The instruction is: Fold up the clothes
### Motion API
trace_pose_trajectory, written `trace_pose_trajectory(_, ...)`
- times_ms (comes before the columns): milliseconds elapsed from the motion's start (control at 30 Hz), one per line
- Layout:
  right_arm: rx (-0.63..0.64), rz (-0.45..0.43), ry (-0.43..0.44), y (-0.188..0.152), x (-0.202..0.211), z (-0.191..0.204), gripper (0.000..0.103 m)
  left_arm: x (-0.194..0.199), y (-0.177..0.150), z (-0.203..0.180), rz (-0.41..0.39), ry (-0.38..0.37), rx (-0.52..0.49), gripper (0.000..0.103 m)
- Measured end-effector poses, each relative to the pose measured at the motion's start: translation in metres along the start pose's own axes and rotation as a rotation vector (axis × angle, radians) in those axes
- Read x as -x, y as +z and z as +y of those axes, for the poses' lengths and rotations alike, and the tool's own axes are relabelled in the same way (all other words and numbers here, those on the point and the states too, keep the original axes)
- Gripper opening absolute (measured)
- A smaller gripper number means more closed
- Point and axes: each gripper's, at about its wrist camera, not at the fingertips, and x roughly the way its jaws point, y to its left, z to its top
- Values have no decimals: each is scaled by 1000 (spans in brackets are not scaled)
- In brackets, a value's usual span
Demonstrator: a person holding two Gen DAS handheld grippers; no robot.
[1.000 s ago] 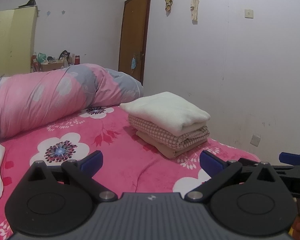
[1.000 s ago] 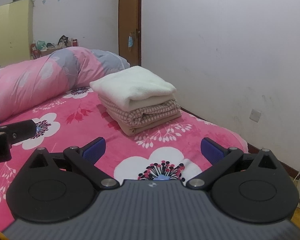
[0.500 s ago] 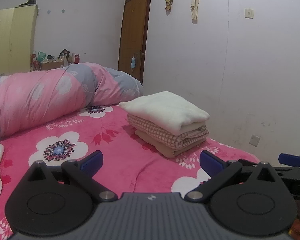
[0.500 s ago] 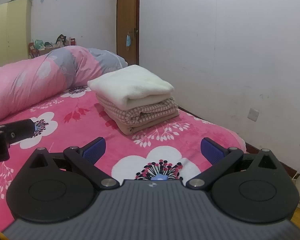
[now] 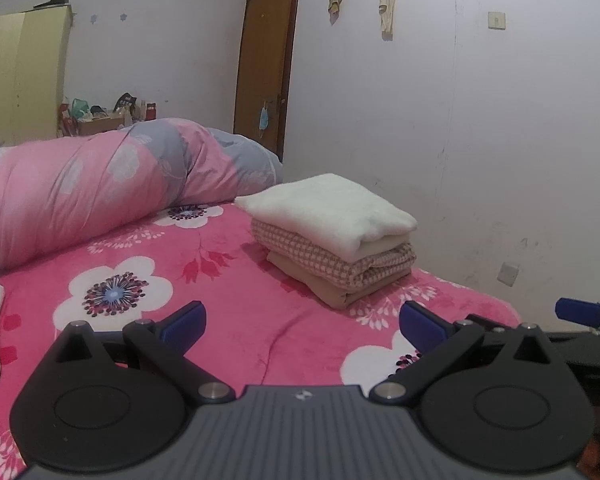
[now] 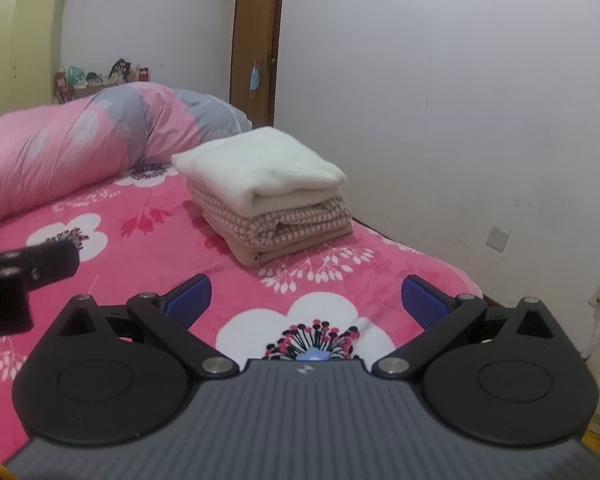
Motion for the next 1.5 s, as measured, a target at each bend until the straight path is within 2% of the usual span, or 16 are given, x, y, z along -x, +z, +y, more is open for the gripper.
trace_pose_trajectory(300,22,18,-1,-1,-7,-3,102,-14,6,-1,55,19,45,103)
trace_pose_trajectory(633,-11,23,1,-1,-9,-10,102,-18,10,-7,80,27,3,103)
trace_pose_trajectory(1500,-7,14,8,1,-7,-7,102,-13,11,-2,73,18,31,103)
